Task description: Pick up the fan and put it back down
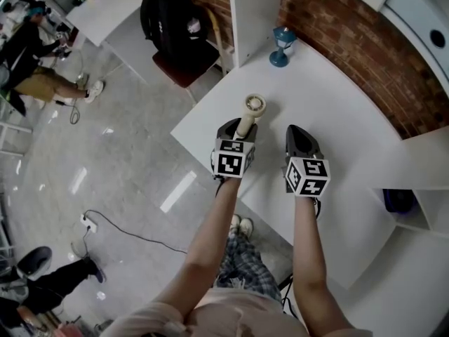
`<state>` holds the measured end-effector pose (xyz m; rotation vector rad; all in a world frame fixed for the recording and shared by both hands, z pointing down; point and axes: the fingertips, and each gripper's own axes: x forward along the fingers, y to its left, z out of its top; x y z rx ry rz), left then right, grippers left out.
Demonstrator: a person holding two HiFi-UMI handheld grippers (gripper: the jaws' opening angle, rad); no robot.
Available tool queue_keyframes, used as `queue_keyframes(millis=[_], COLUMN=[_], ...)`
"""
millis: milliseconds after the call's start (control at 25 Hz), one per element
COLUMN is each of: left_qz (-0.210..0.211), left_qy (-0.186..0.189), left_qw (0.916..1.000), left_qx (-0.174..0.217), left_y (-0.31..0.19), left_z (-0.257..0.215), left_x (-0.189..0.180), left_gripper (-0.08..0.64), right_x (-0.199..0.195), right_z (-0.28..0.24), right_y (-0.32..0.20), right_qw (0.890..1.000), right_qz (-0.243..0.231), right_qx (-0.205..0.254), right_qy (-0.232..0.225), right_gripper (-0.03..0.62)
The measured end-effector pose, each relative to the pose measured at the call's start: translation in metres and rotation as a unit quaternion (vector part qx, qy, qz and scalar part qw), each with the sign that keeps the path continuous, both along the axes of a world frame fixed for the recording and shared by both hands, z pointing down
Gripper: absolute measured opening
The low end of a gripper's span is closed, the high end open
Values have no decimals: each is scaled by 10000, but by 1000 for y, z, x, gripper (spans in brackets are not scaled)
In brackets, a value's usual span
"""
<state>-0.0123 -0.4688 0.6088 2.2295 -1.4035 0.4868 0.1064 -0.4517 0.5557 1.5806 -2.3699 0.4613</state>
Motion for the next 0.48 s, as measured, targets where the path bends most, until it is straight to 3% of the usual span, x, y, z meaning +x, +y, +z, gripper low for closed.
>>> queue_keyframes(millis=[280, 480], left_qz=[91, 188], left_qy=[-204, -447], left_qw=[9978, 9955], left_qx=[-618, -811], left_y=[9, 12], left_z=[31, 39], left_x=[4, 6], left_gripper=[204, 204], right_x=[-2, 1], right_z=[12, 14], right_y=[3, 3], right_qw=[9999, 9998], right_qz=[-23, 7], right_qx=[-139, -184], right_qy=[-1, -18], right_gripper=[15, 14])
